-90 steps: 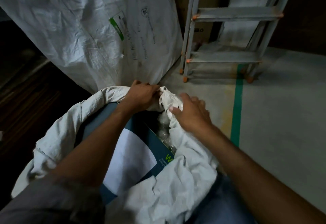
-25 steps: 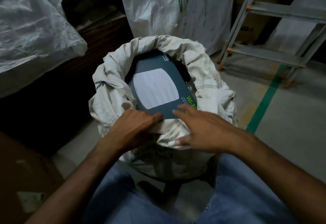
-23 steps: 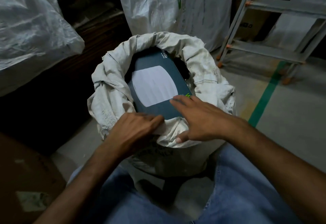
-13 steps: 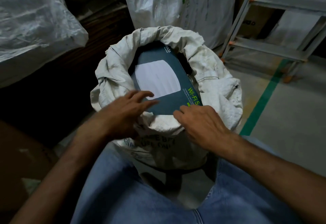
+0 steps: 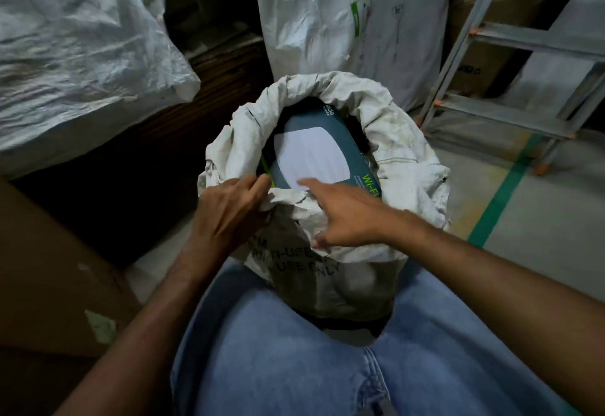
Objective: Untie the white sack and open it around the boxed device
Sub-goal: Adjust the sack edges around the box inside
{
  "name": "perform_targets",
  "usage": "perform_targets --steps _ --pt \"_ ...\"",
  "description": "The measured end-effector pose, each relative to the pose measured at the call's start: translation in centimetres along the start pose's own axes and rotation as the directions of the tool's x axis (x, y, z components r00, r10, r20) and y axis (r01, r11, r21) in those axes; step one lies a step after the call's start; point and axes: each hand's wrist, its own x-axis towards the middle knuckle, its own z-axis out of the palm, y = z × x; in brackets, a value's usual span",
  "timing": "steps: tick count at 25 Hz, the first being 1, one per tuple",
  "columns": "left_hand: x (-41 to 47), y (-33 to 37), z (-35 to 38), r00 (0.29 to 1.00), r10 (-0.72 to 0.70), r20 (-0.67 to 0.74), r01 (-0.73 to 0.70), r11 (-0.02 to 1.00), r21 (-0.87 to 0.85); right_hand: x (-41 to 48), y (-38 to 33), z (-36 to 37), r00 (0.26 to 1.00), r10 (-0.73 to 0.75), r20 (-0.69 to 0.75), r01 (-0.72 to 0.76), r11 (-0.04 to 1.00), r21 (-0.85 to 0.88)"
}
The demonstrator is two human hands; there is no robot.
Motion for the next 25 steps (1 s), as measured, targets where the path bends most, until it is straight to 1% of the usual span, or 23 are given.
perform_targets --steps 2,3,4,5,6,7,8,9,10,11,12,13,14,15,16,17,18,19,20,21,22,23,25 --pt "-0.4 -1.0 -1.3 0.995 -0.036 0.092 0.047 0.991 -0.127 0.4 -1.7 1.1 0.989 -0.095 -0.11 0.076 0.983 -0.169" --pt "-0.6 -1.7 -2.1 0.982 -0.069 0.176 0.11 0.966 -0.233 0.1 -2.3 2.2 0.972 -0.153 -0.179 0.095 0.951 -0.293" --pt "-0.7 -2.2 -2.7 0.959 -0.134 0.252 0.227 0.894 -0.387 -0.6 -2.7 3.5 0.951 -0.213 -0.222 0.109 0.908 -0.405" --pt "-0.8 -2.4 -3.0 0.924 -0.237 0.3 0.37 0.757 -0.539 -1.2 -3.0 4.9 0.93 -0.271 -0.25 0.123 0.867 -0.483" --pt "-0.7 -2.5 -2.5 0.876 -0.38 0.297 0.481 0.649 -0.589 -1.6 -3.3 6.0 0.9 -0.332 -0.282 0.128 0.821 -0.556" --pt "-0.2 -2.6 -1.6 0.808 -0.52 0.278 0.58 0.617 -0.531 -1.6 -3.3 6.8 0.882 -0.37 -0.291 0.132 0.788 -0.602" --pt "0.6 -2.5 -0.7 0.725 -0.613 0.313 0.683 0.583 -0.44 -1.2 -3.0 7.4 0.87 -0.4 -0.289 0.143 0.765 -0.627" --pt "1.4 -2.2 0.3 0.643 -0.66 0.387 0.763 0.516 -0.388 -0.6 -2.6 7.7 0.87 -0.407 -0.277 0.156 0.762 -0.629" --pt "2.0 -1.9 1.3 0.582 -0.673 0.456 0.812 0.444 -0.38 -0.2 -2.3 8.0 0.884 -0.398 -0.247 0.165 0.759 -0.63" --pt "2.4 -1.6 2.2 0.55 -0.679 0.486 0.832 0.396 -0.389 0.0 -2.1 8.2 0.906 -0.375 -0.198 0.171 0.751 -0.637" --pt "2.7 -1.6 3.5 0.531 -0.692 0.489 0.841 0.36 -0.404 0.2 -2.1 7.9 0.932 -0.349 -0.093 0.214 0.741 -0.637" --pt "2.9 -1.7 4.5 0.497 -0.71 0.498 0.854 0.297 -0.428 0.3 -2.1 6.9 0.937 -0.346 0.046 0.304 0.747 -0.591" --pt "3.0 -2.0 5.5 0.457 -0.72 0.521 0.863 0.218 -0.456 0.6 -2.1 5.6 0.919 -0.358 0.165 0.39 0.766 -0.511" --pt "3.1 -2.1 6.2 0.421 -0.715 0.559 0.855 0.106 -0.508 1.1 -2.2 3.8 0.903 -0.349 0.252 0.426 0.805 -0.412" --pt "3.2 -2.4 6.9 0.402 -0.7 0.59 0.81 -0.029 -0.586 2.0 -2.4 1.8 0.892 -0.322 0.316 0.424 0.839 -0.342" --pt "3.5 -2.7 7.1 0.378 -0.684 0.625 0.724 -0.202 -0.659 3.7 -2.4 0.2 0.903 -0.307 0.301 0.4 0.856 -0.326" --pt "3.6 -3.1 7.3 0.359 -0.661 0.659 0.63 -0.349 -0.694 5.5 -2.3 -0.9 0.927 -0.307 0.217 0.367 0.862 -0.349" --pt "3.5 -3.4 7.2 0.338 -0.631 0.698 0.568 -0.455 -0.686 7.5 -1.8 -1.4 0.945 -0.317 0.083 0.323 0.862 -0.39" --pt "3.3 -3.7 7.3 0.338 -0.587 0.736 0.544 -0.516 -0.661 9.5 -1.3 -1.5 0.945 -0.323 -0.048 0.273 0.862 -0.427" --pt "2.8 -3.8 7.3 0.352 -0.539 0.765 0.537 -0.554 -0.637 11.7 -0.8 -1.4 0.934 -0.335 -0.127 0.243 0.853 -0.461" --pt "2.2 -4.1 7.9 0.365 -0.499 0.786 0.525 -0.587 -0.616 14.3 -0.2 -1.1 0.921 -0.364 -0.138 0.246 0.82 -0.517" --pt "1.6 -4.4 8.1 0.385 -0.452 0.805 0.516 -0.618 -0.593 16.7 -0.1 -1.1 0.913 -0.394 -0.106 0.268 0.774 -0.574" --pt "0.3 -5.2 9.1 0.419 -0.33 0.846 0.517 -0.679 -0.521 21.5 -0.6 -1.6 0.901 -0.435 0.004 0.351 0.721 -0.597"
